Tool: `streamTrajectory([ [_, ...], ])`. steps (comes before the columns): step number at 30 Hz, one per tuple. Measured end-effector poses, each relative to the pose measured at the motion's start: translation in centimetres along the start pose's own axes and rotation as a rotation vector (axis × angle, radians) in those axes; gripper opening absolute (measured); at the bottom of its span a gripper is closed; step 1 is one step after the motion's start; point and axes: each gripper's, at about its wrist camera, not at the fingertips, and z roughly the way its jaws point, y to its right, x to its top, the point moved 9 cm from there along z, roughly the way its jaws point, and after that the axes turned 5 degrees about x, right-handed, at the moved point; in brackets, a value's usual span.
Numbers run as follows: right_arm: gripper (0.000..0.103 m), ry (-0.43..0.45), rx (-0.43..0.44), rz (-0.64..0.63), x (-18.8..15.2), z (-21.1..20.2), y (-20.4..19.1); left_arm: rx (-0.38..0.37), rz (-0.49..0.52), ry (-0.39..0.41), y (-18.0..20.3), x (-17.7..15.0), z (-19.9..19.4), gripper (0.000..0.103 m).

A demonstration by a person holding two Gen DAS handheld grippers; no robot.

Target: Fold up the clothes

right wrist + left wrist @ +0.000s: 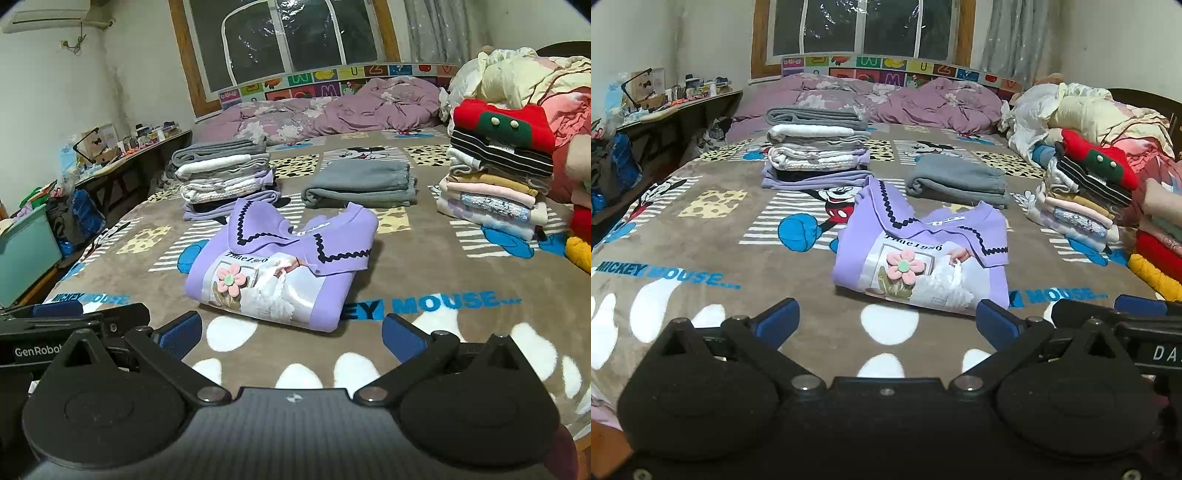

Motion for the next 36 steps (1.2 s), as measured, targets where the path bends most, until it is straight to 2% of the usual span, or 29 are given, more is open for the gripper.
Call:
streamTrajectory([
  [36,0.103,-0.011,0.037,0.012,-0.2,0.8,-0.9,-0.002,-0.004,-0.003,-0.4,-0.2,1.0,0.103],
])
